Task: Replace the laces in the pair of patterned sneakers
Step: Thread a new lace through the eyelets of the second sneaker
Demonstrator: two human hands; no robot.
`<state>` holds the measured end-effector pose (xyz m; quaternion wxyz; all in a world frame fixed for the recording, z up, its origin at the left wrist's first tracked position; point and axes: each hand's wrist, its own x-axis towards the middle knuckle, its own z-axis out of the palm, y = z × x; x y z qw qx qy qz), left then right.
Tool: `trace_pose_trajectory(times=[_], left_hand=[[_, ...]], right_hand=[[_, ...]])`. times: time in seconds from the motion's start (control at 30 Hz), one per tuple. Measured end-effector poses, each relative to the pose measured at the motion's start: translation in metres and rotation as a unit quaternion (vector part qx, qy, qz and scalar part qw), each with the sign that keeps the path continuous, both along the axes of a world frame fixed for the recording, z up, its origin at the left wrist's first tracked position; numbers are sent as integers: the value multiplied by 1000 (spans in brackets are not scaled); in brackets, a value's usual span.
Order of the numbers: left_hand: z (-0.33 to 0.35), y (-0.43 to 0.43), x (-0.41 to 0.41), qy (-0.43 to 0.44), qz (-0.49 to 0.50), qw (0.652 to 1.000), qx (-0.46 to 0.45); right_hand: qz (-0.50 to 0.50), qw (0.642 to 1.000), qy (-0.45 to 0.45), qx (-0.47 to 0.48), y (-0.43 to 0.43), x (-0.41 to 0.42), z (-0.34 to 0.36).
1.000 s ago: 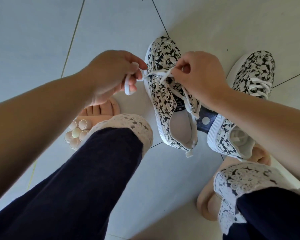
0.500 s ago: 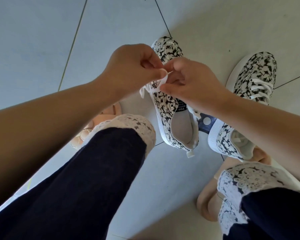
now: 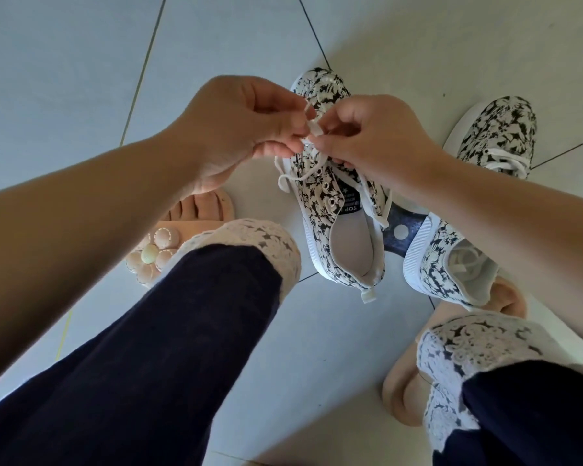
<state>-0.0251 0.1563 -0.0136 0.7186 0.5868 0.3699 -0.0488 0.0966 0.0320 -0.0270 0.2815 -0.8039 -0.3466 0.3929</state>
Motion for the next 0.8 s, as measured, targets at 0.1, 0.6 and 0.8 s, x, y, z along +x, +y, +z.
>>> trace_pose_trajectory(times=[0.1, 0.6, 0.8], left_hand=[[3, -1, 3, -2, 14, 996, 83], [-23, -22, 0, 159, -137, 942, 260], [-34, -30, 3, 138, -157, 929, 305]], right_hand=[[31, 999, -9, -3, 3, -3, 1], [6, 994, 37, -101, -2, -5, -9], [-76, 982, 158, -76, -6, -3, -11]])
